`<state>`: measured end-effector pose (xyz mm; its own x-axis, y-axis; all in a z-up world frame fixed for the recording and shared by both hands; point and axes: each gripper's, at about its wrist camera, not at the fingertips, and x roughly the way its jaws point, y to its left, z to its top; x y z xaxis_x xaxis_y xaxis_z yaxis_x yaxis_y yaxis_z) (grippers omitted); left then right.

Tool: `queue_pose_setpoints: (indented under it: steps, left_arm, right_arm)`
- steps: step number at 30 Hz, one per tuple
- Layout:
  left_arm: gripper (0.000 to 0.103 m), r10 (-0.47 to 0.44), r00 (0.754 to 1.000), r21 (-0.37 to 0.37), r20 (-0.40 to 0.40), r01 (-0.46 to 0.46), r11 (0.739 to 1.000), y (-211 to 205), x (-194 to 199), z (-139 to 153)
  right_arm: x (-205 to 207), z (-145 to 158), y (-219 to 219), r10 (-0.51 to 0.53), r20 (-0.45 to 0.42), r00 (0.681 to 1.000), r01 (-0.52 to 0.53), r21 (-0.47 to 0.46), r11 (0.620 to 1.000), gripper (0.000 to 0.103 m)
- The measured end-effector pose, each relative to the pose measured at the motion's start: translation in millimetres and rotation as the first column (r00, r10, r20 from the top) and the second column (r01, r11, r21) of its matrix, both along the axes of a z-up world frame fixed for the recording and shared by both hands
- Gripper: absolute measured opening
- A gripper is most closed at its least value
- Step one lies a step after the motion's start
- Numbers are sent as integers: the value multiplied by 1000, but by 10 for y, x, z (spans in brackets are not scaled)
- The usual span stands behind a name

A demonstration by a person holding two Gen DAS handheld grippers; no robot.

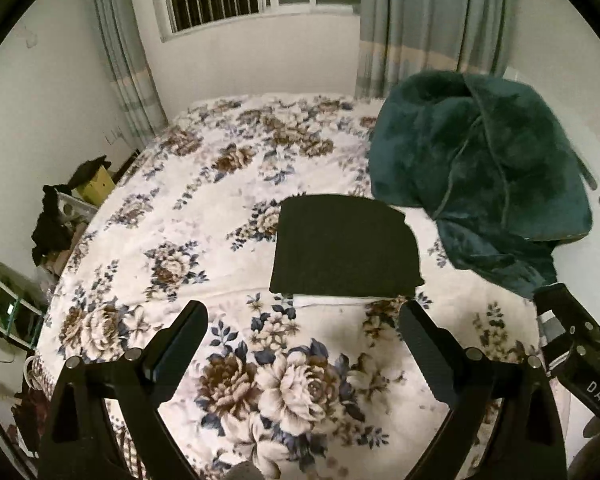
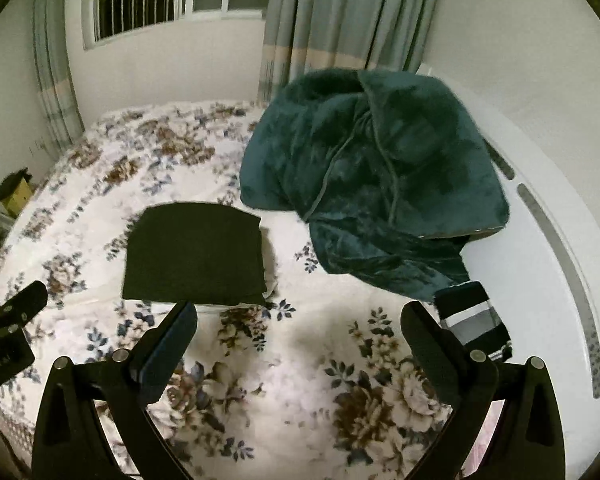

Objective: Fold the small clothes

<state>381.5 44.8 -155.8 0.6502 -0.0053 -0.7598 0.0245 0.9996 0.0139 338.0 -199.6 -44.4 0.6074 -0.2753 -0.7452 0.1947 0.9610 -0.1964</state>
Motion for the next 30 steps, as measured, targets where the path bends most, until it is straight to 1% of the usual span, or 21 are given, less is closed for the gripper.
queue_pose_setpoints:
  steps: [1, 3, 8, 12, 16, 20, 22, 25, 30]
  left_arm:
    - [97, -1, 1000, -5, 6, 1, 1000, 3, -66, 51]
    - [98, 3, 999, -23, 33, -2, 1000, 20, -284, 281]
    - [97, 8, 995, -50, 100, -3, 999, 30, -736, 708]
    - [98, 13, 990, -59, 140, -5, 998, 56, -1018, 932]
    - [98, 10, 984, -44, 180, -2, 999, 66, -1314, 1123]
    - [98, 11, 983, -48, 183, -3, 999, 99, -1476, 1161]
    - [98, 12, 982, -38, 187, -5, 999, 97, -1534, 1169]
    - [98, 3, 982, -36, 190, 3, 999, 106, -1635, 1192]
    - [99, 26, 975, -51, 219, -15, 999, 166, -1738, 1251]
  right_arm:
    - [-155, 163, 7, 2, 23, 1000, -2, -3, 1000, 103]
    - [-358, 387, 15, 6, 50, 999, -6, 1, 1000, 103]
    - [-933, 1033, 79, 36, 133, 991, -35, -10, 999, 103]
    - [-1356, 1436, 134, 61, 192, 979, -59, -14, 998, 103]
    - [-1701, 1687, 163, 66, 224, 972, -69, 4, 998, 103]
    - [-1979, 1894, 210, 73, 263, 962, -78, 8, 997, 103]
    - [-2083, 1965, 232, 81, 275, 958, -86, 6, 996, 103]
    - [-2213, 2049, 261, 84, 289, 954, -90, 5, 996, 103]
    - [-2272, 2072, 281, 93, 282, 955, -99, 8, 995, 103]
